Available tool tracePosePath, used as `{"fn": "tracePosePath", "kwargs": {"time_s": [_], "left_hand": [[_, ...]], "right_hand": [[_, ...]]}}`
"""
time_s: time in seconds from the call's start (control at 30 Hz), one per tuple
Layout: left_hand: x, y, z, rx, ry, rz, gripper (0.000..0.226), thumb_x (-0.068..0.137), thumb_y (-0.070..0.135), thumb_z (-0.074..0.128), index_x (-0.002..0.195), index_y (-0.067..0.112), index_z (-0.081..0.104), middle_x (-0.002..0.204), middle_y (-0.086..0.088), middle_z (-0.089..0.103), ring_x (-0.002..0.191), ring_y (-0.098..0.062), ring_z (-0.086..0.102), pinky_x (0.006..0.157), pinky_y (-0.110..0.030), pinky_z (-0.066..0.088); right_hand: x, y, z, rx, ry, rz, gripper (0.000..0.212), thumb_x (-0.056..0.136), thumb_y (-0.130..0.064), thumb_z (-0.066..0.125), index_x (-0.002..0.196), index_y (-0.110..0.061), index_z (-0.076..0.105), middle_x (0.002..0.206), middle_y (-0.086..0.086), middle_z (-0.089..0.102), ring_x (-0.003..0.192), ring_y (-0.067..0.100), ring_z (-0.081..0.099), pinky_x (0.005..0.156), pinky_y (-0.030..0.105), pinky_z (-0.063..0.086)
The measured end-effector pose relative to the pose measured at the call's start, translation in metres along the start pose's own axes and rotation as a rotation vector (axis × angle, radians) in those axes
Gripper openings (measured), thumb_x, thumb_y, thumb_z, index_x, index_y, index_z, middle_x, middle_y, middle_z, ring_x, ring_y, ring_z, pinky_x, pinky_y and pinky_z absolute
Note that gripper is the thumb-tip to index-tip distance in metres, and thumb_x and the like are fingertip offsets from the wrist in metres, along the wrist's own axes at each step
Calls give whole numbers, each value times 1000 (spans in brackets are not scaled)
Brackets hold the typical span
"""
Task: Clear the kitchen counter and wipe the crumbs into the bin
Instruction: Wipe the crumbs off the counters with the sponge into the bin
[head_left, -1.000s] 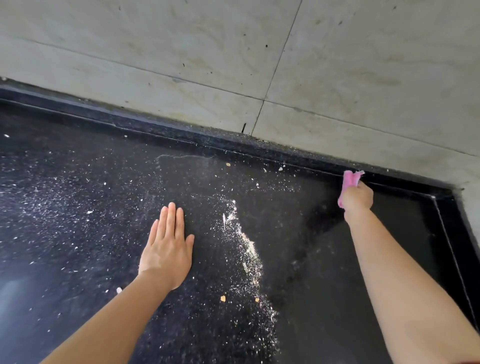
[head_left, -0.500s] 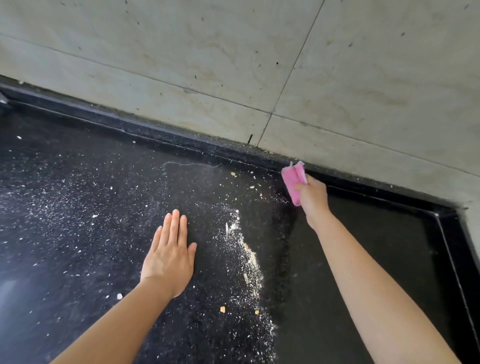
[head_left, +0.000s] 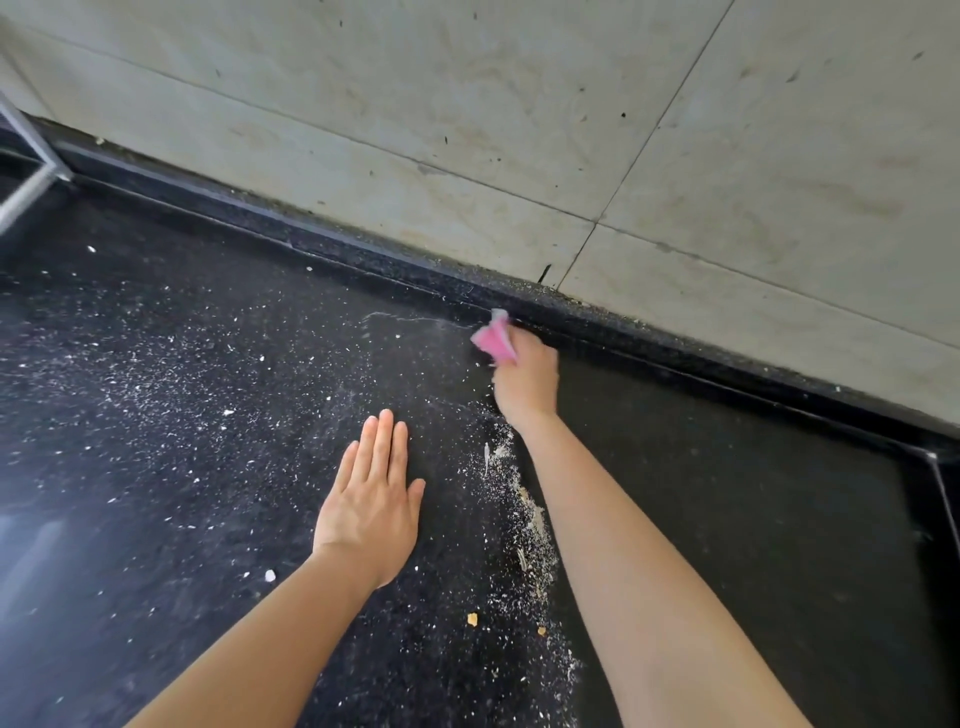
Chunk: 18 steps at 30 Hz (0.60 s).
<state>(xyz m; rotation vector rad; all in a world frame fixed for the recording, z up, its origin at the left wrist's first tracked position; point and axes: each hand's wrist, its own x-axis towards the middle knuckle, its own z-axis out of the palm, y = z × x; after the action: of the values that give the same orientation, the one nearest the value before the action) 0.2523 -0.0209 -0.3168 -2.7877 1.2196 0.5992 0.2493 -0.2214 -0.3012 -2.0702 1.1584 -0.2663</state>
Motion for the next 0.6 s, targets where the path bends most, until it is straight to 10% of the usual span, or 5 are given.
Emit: {"fn": "tracePosePath", "kwargs": {"time_s": [0.13, 0.2, 0.3, 0.47, 0.6], "left_hand": [[-1, 1, -3, 2, -11, -2, 59, 98, 38, 1, 135, 5, -32, 143, -9, -39, 141, -24, -27, 112, -35, -15], [0, 1, -3, 1, -12, 0, 59, 98, 38, 0, 134, 5, -33, 144, -10, -39, 140, -25, -28, 112, -35, -15], [0, 0, -1, -1, -2, 9, 59, 97, 38, -1, 134, 5, -33, 144, -11, -39, 140, -25, -27, 113, -36, -14], [0, 0, 3, -3, 14, 8, 60, 96, 38, -2, 134, 4, -34, 144, -12, -39, 140, -25, -28, 113, -36, -14], [1, 0, 5, -8, 16, 2, 60, 97, 38, -2, 134, 4, -33, 143, -11, -39, 140, -25, -27, 112, -36, -14]], "right_hand": [[-16, -33, -17, 394, -264, 60, 30, 84, -45, 61, 88, -18, 72, 63, -6, 44, 53, 17, 47, 54, 31, 39], [-19, -25, -40, 512, -156, 89, 13, 74, -36, 61, 72, -37, 74, 91, 5, 66, 64, 20, 59, 54, 27, 49], [-18, 14, -84, 511, 90, 193, 33, 76, -26, 63, 59, -54, 68, 79, 6, 72, 72, 12, 54, 54, 16, 41], [-7, 82, -99, 88, 237, 493, 22, 91, -24, 49, 104, -27, 66, 109, 13, 59, 101, 32, 57, 85, 36, 46], [-36, 65, -39, -314, 228, 152, 68, 85, 5, 40, 138, -37, 34, 133, 0, 50, 104, 26, 45, 90, 36, 38]]}}
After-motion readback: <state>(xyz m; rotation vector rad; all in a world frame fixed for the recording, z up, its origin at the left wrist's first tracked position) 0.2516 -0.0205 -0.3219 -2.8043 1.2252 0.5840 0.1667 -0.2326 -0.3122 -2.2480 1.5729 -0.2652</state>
